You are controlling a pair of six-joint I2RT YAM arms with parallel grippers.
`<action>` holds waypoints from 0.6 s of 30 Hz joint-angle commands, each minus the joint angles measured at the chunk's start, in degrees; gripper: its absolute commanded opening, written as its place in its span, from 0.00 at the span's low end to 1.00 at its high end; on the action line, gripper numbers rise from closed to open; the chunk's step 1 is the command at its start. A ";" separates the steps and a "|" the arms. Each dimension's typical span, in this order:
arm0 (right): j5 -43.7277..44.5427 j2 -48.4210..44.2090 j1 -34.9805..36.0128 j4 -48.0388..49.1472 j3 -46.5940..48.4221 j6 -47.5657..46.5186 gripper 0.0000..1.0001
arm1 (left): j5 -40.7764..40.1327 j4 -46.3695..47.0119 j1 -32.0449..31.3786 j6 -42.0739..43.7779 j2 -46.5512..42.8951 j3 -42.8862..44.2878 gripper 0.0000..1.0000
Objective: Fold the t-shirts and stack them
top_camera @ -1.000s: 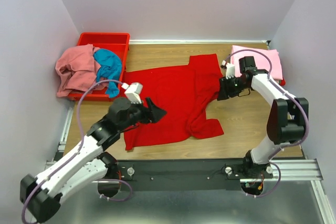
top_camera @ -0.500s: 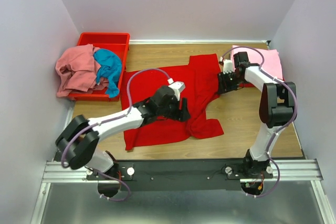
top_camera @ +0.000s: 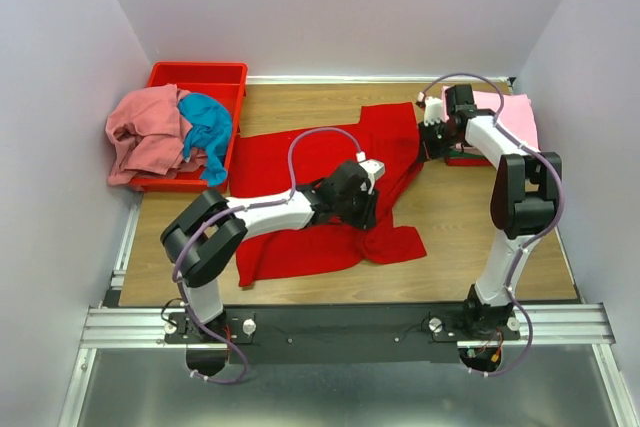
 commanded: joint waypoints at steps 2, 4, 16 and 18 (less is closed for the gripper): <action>-2.21 1.59 0.23 0.59 4.90 0.77 0.03 | -3.54 -2.00 -0.33 2.15 3.26 4.55 0.41; -2.91 1.85 0.14 0.51 5.70 0.94 0.03 | -4.24 -3.05 -0.33 2.41 4.41 6.56 0.37; -6.34 3.61 0.14 0.16 10.35 2.26 0.02 | -4.16 -3.85 0.02 3.65 8.19 10.62 0.00; -6.43 3.88 0.14 -0.02 10.80 2.35 0.02 | -4.51 -3.24 0.28 3.47 7.49 10.44 0.00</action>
